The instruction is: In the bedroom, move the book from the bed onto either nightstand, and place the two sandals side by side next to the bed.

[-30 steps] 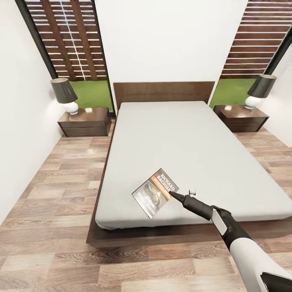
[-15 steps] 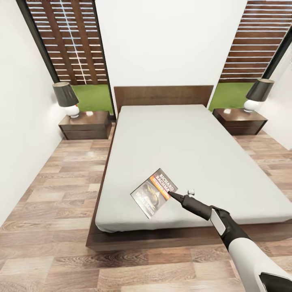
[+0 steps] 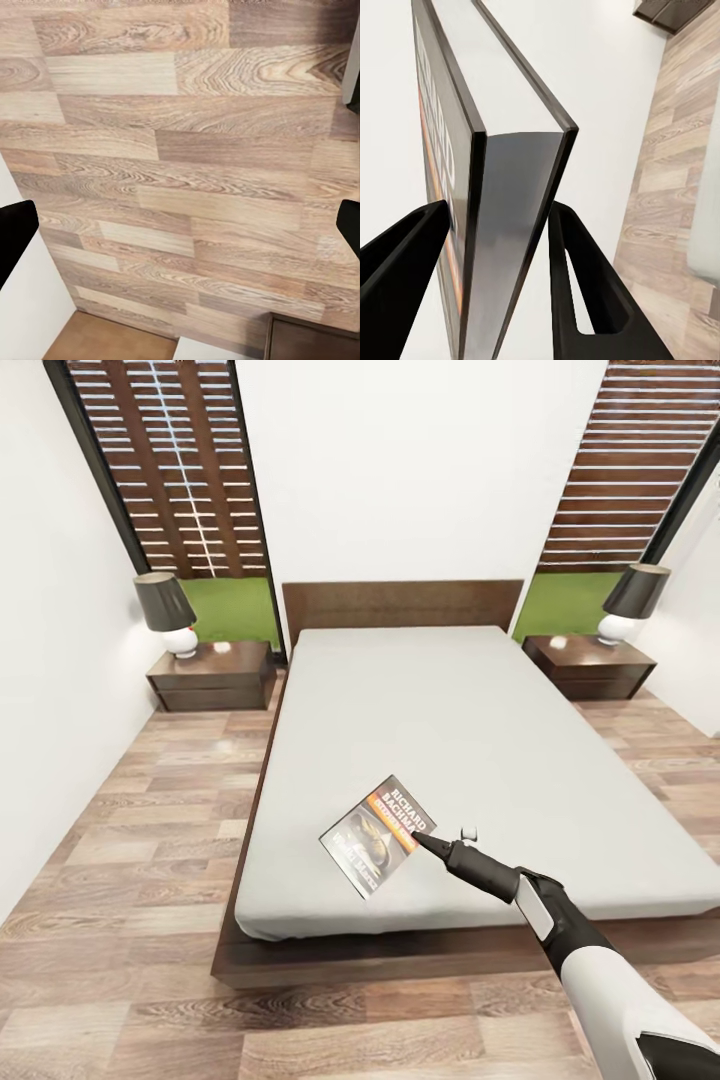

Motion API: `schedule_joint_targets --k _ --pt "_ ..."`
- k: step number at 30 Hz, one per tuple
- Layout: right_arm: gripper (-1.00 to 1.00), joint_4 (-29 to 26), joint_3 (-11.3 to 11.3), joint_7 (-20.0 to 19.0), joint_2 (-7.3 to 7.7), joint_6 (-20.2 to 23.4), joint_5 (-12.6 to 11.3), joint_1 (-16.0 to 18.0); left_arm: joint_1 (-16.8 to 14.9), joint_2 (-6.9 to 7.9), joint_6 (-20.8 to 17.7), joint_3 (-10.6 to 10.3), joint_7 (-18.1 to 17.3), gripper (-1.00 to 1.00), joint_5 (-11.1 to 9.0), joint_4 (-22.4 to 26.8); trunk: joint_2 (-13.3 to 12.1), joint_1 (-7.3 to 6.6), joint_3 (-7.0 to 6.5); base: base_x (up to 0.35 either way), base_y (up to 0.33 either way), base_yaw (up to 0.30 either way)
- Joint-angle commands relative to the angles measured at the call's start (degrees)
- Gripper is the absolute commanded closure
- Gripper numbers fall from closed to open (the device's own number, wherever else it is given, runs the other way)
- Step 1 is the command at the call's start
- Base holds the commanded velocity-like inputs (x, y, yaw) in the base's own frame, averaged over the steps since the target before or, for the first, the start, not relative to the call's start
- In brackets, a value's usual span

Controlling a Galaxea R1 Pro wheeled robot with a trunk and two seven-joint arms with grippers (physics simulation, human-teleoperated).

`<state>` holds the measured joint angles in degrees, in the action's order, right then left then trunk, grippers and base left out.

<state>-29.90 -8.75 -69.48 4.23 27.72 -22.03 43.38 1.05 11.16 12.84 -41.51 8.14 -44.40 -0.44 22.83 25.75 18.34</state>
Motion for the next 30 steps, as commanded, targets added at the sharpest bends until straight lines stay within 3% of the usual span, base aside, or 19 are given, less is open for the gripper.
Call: schedule_joint_targets --k 1,30 --pt "1.00 0.02 -0.04 -0.09 0.00 0.49 -0.20 0.03 0.00 0.00 0.16 -0.49 0.20 -1.00 -0.25 0.00 0.09 0.03 -0.02 0.000 0.000 0.000" --pt "1.00 0.02 0.05 -0.04 -0.01 -1.39 -0.20 -0.01 0.44 -0.23 0.16 -0.50 0.20 -1.00 -0.20 0.00 0.09 0.03 -2.67 0.000 0.000 0.000"
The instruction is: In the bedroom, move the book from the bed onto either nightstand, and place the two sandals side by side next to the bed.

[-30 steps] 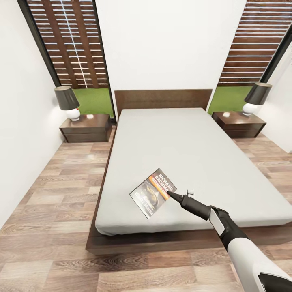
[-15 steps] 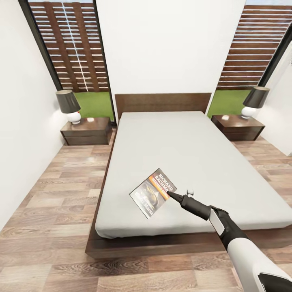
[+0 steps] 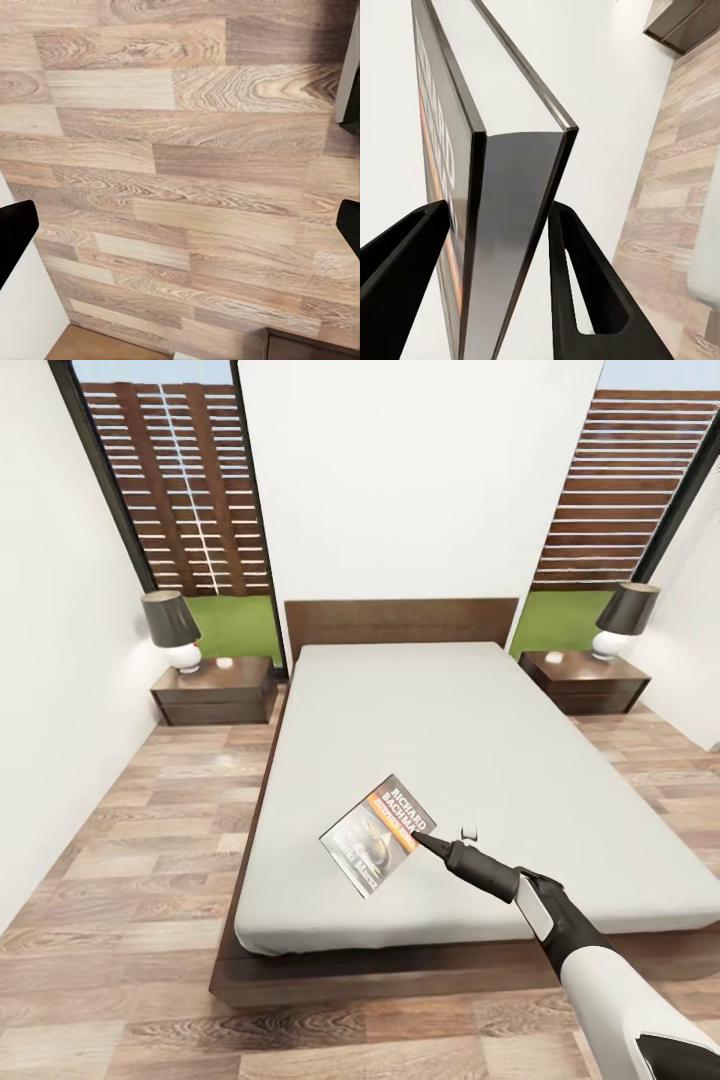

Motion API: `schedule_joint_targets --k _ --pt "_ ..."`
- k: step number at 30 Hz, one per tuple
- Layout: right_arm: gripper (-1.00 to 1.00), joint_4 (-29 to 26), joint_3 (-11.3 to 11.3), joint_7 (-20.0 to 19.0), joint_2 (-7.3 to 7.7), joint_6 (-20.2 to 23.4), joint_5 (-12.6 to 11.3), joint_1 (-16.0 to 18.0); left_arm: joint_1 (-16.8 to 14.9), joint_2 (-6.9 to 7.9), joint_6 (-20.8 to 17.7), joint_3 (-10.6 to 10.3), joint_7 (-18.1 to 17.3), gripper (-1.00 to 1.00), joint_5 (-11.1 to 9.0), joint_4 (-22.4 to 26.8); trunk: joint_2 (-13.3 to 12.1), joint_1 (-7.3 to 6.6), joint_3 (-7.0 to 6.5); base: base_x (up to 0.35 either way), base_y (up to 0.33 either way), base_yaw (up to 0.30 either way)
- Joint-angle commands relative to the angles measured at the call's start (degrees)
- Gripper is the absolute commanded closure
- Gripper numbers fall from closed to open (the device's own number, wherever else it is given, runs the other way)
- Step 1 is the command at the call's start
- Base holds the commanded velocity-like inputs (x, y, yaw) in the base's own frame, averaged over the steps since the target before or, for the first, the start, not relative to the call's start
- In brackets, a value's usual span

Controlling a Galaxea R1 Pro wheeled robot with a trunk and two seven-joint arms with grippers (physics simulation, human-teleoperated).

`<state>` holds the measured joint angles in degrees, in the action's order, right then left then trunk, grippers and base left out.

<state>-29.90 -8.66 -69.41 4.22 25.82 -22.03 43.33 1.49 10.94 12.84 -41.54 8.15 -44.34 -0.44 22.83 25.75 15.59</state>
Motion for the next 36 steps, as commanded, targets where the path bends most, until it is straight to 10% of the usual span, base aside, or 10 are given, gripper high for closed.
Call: schedule_joint_targets --k 1,17,29,36 --pt "1.00 0.02 -0.04 -0.11 0.00 0.48 -0.21 0.04 0.02 -0.10 0.16 -0.47 0.24 -1.00 -0.25 0.00 0.09 0.03 -0.01 0.000 0.000 0.000" --pt "1.00 0.02 -0.04 -0.11 0.00 0.38 -0.21 0.05 2.13 -1.02 -0.26 -0.28 0.46 -1.00 -1.16 -0.05 0.09 0.03 -1.47 0.000 0.000 0.000" --pt "1.00 0.02 -0.07 -0.11 0.00 0.37 -0.22 0.06 2.77 -0.60 -8.07 -0.34 -3.55 -1.00 -18.23 -0.12 0.09 0.03 -2.57 0.000 0.000 0.000" --pt "1.00 0.02 -0.09 -0.11 0.00 0.37 -0.23 0.03 2.87 -0.32 -11.28 -0.37 -9.18 -1.00 -22.19 -0.23 0.09 0.03 -3.21 0.000 0.000 0.000"
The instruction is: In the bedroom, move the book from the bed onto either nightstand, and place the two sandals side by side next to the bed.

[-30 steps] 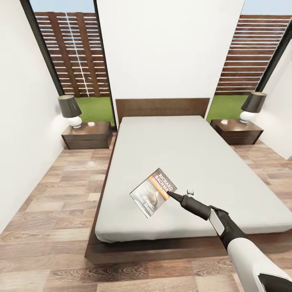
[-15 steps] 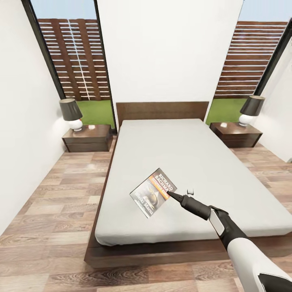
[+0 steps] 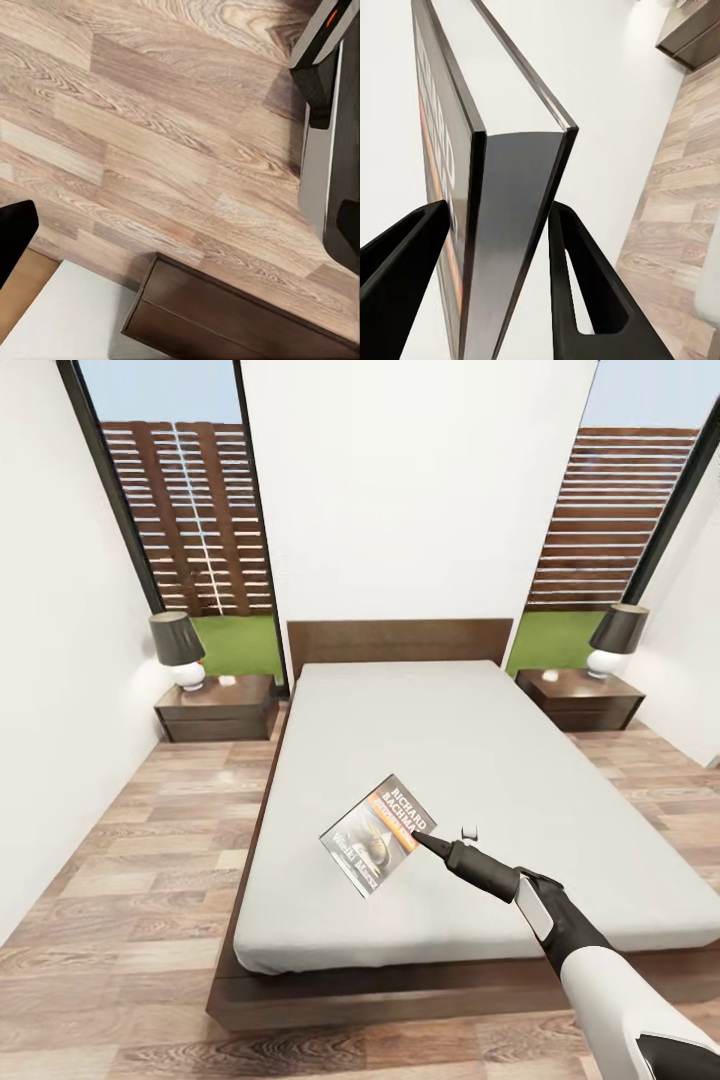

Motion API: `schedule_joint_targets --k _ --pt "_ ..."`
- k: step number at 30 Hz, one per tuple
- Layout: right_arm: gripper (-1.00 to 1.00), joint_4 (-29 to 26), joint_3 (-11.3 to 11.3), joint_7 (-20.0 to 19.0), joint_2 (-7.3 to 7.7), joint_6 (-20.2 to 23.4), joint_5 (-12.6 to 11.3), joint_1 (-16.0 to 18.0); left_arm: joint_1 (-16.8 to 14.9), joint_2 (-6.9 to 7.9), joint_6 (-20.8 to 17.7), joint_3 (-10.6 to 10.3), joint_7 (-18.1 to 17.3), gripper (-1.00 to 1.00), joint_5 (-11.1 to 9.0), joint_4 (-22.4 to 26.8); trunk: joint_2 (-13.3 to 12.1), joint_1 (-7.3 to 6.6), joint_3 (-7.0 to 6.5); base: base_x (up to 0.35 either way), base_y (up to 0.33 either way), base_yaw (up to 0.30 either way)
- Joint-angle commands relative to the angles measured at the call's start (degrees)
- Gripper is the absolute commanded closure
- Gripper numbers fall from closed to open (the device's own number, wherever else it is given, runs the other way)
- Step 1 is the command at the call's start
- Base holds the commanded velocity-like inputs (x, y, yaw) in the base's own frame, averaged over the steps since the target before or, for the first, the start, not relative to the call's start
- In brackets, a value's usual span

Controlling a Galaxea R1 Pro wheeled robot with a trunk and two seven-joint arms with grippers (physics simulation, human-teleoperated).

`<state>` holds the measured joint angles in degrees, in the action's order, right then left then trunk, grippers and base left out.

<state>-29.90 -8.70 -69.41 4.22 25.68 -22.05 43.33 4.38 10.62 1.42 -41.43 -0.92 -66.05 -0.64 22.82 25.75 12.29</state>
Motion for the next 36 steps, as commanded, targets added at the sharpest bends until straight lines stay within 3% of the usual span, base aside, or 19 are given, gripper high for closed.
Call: schedule_joint_targets --k 1,36 --pt "1.00 0.02 -0.05 -0.11 0.00 0.51 -0.21 0.05 -0.01 0.00 -0.03 -0.48 -0.43 -1.00 -0.70 -0.04 0.09 0.03 0.00 0.000 0.000 0.000" --pt "1.00 0.37 0.08 -0.11 -0.34 0.51 -0.19 0.02 1.03 -0.53 0.10 -0.48 -2.24 -1.00 -1.60 0.00 0.09 0.03 -3.20 0.000 0.000 0.000"
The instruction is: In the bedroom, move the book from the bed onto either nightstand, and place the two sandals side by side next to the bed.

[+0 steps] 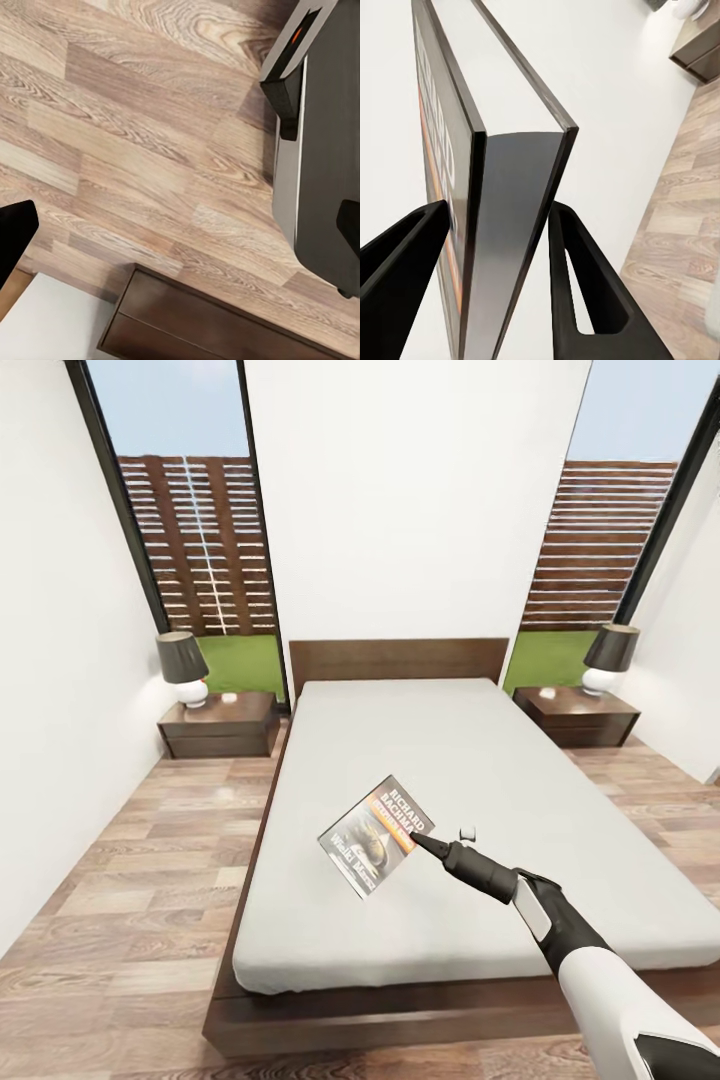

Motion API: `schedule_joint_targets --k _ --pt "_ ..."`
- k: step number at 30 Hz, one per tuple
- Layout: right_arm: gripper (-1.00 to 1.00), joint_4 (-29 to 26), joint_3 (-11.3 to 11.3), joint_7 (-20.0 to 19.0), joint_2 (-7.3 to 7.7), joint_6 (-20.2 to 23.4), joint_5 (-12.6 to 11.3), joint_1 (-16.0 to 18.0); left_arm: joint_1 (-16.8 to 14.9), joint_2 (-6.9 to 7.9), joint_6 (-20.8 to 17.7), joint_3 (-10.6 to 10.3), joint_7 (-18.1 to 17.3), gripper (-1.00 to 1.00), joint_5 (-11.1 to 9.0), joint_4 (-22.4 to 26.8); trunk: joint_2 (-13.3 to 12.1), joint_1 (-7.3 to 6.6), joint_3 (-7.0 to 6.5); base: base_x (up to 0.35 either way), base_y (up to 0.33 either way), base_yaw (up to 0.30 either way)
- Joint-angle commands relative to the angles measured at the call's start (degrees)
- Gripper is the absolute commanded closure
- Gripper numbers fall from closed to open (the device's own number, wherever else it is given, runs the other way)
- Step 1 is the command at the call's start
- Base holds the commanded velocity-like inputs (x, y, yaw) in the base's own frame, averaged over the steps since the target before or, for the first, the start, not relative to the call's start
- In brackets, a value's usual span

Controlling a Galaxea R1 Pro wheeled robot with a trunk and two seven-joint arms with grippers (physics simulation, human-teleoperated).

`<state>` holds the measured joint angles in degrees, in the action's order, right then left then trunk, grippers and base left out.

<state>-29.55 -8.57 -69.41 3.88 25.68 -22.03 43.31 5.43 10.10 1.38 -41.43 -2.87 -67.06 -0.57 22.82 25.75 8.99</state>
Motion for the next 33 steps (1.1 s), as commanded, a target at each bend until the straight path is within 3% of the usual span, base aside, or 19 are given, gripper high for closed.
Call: schedule_joint_targets --k 1,22,33 --pt "1.00 0.02 -0.05 -0.11 0.00 0.51 -0.20 0.05 -0.01 -0.02 0.17 -0.48 -0.30 -1.00 -0.59 -0.06 0.10 0.04 0.00 0.000 0.000 0.000" --pt "1.00 0.10 0.03 0.04 -0.42 0.51 -0.12 0.02 0.02 -0.01 0.50 -0.50 -0.30 -1.00 -0.53 -0.04 0.10 0.04 -1.92 0.000 0.000 0.000" --pt "1.00 0.03 0.09 4.43 -0.77 0.45 -0.20 0.02 0.02 -0.02 0.69 -0.56 -0.30 -1.00 -0.53 -0.01 0.10 0.04 -2.92 0.000 0.000 0.000"
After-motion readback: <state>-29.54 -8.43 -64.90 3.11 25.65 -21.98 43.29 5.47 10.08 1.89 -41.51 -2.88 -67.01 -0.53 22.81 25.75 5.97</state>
